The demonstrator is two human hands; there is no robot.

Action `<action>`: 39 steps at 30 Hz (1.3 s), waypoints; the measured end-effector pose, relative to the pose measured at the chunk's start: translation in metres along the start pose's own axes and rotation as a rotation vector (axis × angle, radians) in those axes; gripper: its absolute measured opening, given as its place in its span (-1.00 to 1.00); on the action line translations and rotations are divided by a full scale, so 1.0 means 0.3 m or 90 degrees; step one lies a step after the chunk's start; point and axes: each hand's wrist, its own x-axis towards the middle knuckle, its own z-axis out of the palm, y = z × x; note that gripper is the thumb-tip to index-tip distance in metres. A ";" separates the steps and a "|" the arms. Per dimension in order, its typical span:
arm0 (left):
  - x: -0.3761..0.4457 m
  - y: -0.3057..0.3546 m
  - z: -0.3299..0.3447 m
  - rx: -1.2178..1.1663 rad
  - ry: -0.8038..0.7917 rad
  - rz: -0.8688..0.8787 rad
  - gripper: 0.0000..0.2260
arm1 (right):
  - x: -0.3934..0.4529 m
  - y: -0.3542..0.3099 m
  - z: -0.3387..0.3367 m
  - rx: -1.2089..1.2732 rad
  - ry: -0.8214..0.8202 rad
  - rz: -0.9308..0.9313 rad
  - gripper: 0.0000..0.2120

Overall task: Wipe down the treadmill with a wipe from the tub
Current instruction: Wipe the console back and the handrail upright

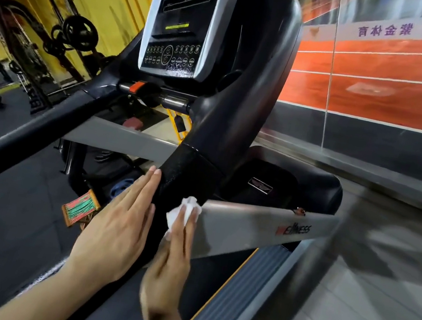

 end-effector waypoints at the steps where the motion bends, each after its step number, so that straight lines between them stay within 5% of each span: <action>1: 0.000 0.002 0.001 0.002 -0.003 0.003 -0.48 | 0.052 0.006 -0.005 -0.012 0.010 0.019 -0.43; 8: -0.002 0.013 -0.004 0.026 -0.007 -0.004 -0.47 | 0.715 0.070 -0.090 -0.043 0.145 0.000 -0.52; 10: 0.001 0.012 -0.004 0.035 -0.009 -0.008 -0.48 | 0.654 0.045 -0.075 -0.051 0.123 -0.024 -0.53; 14: 0.005 0.007 0.002 0.030 0.000 -0.008 -0.49 | 0.236 -0.019 -0.058 -0.134 -0.090 -0.216 -0.52; 17: 0.002 0.005 0.005 0.027 0.008 -0.018 -0.49 | 0.299 0.014 -0.095 -0.235 -0.121 -0.288 -0.53; 24: 0.002 0.011 0.004 0.036 0.001 -0.022 -0.47 | 0.684 0.085 -0.143 -0.130 0.123 0.013 -0.49; 30: 0.003 0.023 -0.001 0.035 0.004 -0.027 -0.48 | 0.171 -0.030 -0.050 -0.056 0.032 -0.013 -0.35; 36: 0.004 0.013 -0.009 0.024 0.009 -0.009 -0.51 | 0.520 0.056 -0.081 -0.122 0.131 0.014 -0.44; 39: -0.002 0.004 -0.014 0.012 -0.003 -0.004 -0.49 | 0.471 0.044 -0.068 -0.152 0.116 -0.014 -0.43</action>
